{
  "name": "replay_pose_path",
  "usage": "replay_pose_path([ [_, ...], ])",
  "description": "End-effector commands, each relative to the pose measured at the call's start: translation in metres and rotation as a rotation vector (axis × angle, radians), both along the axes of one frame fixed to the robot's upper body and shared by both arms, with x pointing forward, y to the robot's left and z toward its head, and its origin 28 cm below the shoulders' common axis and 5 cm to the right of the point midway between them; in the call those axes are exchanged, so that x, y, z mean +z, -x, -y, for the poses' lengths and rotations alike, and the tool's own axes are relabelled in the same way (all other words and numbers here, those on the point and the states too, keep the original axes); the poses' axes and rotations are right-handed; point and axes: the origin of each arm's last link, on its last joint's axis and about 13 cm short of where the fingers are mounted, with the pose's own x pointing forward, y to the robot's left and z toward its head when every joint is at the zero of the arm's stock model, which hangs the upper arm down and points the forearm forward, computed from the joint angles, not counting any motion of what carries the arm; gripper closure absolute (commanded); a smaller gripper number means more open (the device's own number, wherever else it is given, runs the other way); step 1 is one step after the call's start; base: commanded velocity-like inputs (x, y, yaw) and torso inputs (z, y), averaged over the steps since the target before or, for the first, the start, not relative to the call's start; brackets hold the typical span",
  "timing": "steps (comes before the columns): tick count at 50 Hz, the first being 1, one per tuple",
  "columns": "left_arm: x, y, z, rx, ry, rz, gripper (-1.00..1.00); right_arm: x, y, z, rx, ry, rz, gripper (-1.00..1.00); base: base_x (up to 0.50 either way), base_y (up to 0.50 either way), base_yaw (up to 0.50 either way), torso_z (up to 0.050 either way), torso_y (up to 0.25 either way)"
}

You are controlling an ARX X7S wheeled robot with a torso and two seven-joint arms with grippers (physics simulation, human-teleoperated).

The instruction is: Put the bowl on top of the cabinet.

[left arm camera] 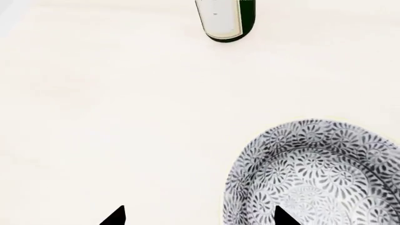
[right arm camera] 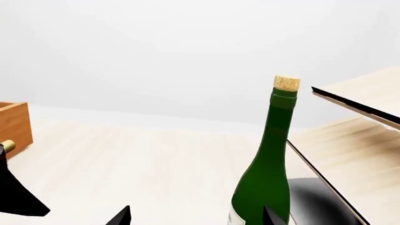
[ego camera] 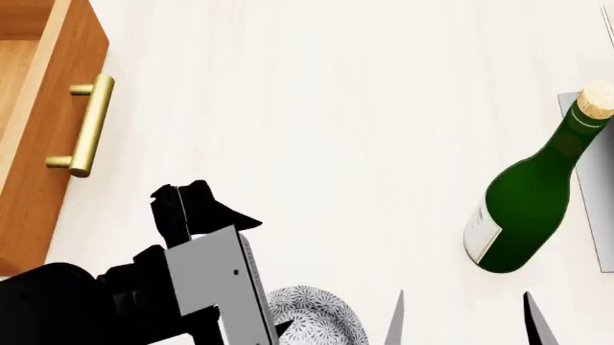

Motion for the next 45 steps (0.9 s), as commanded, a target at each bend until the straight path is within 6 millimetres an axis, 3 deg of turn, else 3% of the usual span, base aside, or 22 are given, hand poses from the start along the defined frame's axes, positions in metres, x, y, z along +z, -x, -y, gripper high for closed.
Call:
replay_pose_path([
  [1,-0.003,-0.001,0.008,-0.076,-0.024,-0.026,-1.0,0.002,0.0,0.003,-0.002,-0.001,0.014,-1.0,0.0,0.0,0.0,0.0,0.0],
  [18,-0.007,-0.013,0.007,-0.104,-0.049,-0.051,-1.0,0.003,0.0,0.004,-0.001,-0.003,0.016,-1.0,0.0,0.0,0.0,0.0,0.0],
  [45,-0.031,-0.023,0.008,-0.089,-0.072,-0.091,-1.0,0.003,0.001,0.003,0.003,0.001,0.017,-1.0,0.0,0.0,0.0,0.0,-0.002],
])
